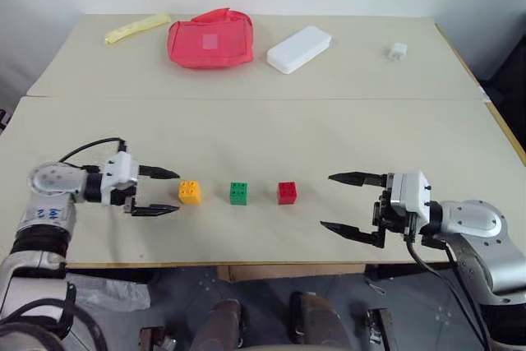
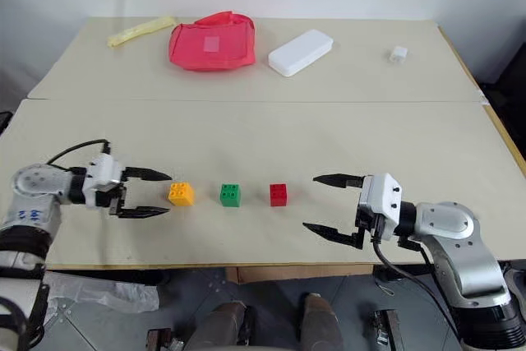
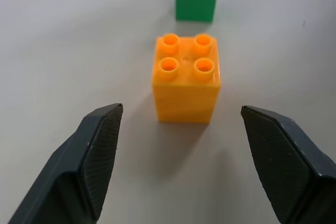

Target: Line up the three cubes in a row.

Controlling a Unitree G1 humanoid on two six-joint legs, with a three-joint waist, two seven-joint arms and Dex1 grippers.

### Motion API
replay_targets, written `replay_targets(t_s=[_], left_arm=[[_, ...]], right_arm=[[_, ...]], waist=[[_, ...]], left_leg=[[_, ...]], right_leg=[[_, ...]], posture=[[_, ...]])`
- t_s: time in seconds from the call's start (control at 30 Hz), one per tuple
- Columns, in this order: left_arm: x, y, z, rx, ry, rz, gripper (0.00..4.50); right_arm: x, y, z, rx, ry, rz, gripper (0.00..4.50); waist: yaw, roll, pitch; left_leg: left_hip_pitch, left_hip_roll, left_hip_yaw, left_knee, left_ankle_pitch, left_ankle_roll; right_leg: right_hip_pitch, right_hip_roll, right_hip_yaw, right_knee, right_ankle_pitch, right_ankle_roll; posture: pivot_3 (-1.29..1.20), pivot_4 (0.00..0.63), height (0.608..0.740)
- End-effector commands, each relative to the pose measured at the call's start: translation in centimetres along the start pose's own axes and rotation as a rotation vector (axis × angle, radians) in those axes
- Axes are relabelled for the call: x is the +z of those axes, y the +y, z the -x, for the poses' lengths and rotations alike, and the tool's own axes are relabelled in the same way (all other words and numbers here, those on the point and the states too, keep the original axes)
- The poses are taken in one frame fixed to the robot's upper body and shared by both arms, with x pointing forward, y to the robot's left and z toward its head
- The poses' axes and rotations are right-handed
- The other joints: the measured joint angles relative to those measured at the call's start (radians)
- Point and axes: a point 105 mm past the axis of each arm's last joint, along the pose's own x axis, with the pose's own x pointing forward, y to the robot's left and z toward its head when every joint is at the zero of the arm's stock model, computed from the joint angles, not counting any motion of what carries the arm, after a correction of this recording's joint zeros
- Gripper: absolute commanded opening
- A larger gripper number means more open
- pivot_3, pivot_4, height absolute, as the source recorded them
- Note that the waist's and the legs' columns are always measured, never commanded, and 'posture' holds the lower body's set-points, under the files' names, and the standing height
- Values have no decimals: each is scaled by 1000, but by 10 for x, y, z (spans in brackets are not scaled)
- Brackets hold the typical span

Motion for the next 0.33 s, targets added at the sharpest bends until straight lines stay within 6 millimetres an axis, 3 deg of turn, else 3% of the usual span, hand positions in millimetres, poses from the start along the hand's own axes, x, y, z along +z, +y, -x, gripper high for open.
replay_targets(t_s=[0.03, 0.2, 0.33], left_arm=[[27, 9, 18, 120, -35, -82, 3842], [40, 7, 24, 173, -52, -110, 3842], [29, -6, 22, 131, -17, -94, 3842]], right_arm=[[21, -9, 0, 23, -43, 60, 4500], [33, -14, -5, 49, -77, 89, 4500], [20, -9, -7, 99, -49, 113, 4500]], waist=[[-2, 0, 0], [2, 0, 0], [-1, 0, 0]], left_leg=[[0, 0, 0, 0, 0, 0], [0, 0, -3, 0, 0, -1], [0, 0, -2, -1, -1, -1]], right_leg=[[0, 0, 1, 0, 0, 0], [1, 0, 1, -1, 0, 0], [1, 0, 2, -2, 0, 0]], posture=[[0, 150, 740], [0, 150, 740], [0, 150, 740]])
